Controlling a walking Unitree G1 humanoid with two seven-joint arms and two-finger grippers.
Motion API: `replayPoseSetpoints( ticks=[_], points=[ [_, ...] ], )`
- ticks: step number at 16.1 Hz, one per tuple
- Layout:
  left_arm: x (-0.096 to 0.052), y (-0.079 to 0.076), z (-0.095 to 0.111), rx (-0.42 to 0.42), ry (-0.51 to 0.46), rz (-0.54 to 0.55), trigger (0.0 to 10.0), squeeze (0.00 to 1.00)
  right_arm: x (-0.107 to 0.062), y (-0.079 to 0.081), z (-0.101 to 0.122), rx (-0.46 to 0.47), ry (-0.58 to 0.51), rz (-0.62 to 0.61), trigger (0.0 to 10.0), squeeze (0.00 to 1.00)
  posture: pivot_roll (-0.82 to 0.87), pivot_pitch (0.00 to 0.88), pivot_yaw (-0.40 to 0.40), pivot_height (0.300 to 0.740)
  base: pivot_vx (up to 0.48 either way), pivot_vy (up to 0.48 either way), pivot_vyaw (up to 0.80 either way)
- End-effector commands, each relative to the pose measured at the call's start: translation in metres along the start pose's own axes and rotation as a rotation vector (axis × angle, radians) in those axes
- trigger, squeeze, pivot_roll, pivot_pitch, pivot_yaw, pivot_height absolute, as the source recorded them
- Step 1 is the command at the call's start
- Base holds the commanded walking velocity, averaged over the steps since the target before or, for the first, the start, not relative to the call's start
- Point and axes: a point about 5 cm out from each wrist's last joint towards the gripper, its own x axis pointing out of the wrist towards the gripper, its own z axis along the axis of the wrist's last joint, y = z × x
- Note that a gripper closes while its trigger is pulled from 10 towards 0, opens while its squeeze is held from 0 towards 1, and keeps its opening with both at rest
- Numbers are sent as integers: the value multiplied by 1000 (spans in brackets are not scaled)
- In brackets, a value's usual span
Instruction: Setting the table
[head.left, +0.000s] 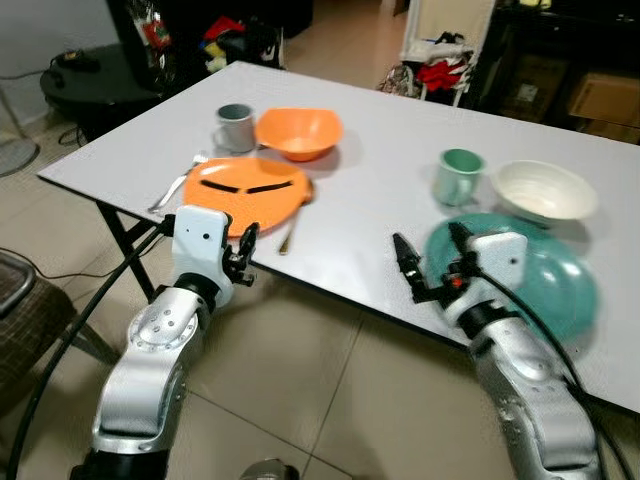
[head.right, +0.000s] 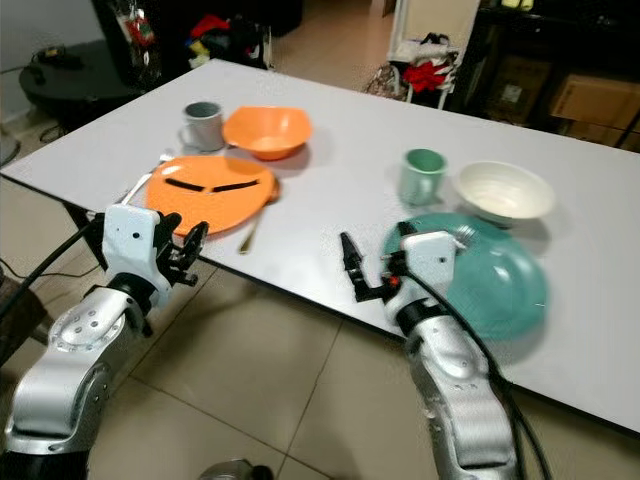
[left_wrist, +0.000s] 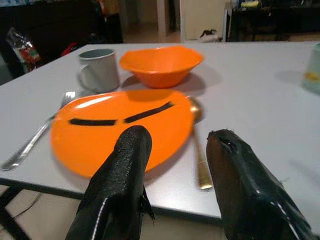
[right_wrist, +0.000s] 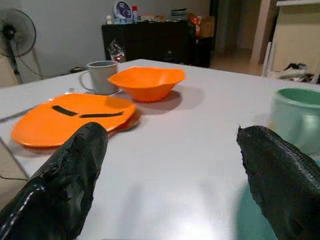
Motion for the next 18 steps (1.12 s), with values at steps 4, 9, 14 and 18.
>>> replayPoseSetpoints(
  ticks=[4, 9, 14, 18],
  points=[
    [1, -7, 1, 8, 7, -31, 10000, 0, -4, -4, -6, -35, 31, -47, 10000, 0, 40, 0, 35, 740, 0, 331, 0],
    [-3, -6, -2, 16, 21, -34, 10000, 0, -6, -1, -12, -34, 49, -28, 10000, 0, 53, 0, 31, 740, 0, 331, 0],
    [-4, -2, 0, 32, 20, -23, 10000, 0, -4, 6, -14, -23, 55, 15, 10000, 0, 73, 0, 19, 740, 0, 332, 800],
    [-6, 0, 0, 35, 20, -13, 10000, 0, -1, 7, -14, -17, 58, 33, 10000, 0, 74, 0, 14, 740, 0, 330, 800]
  ],
)
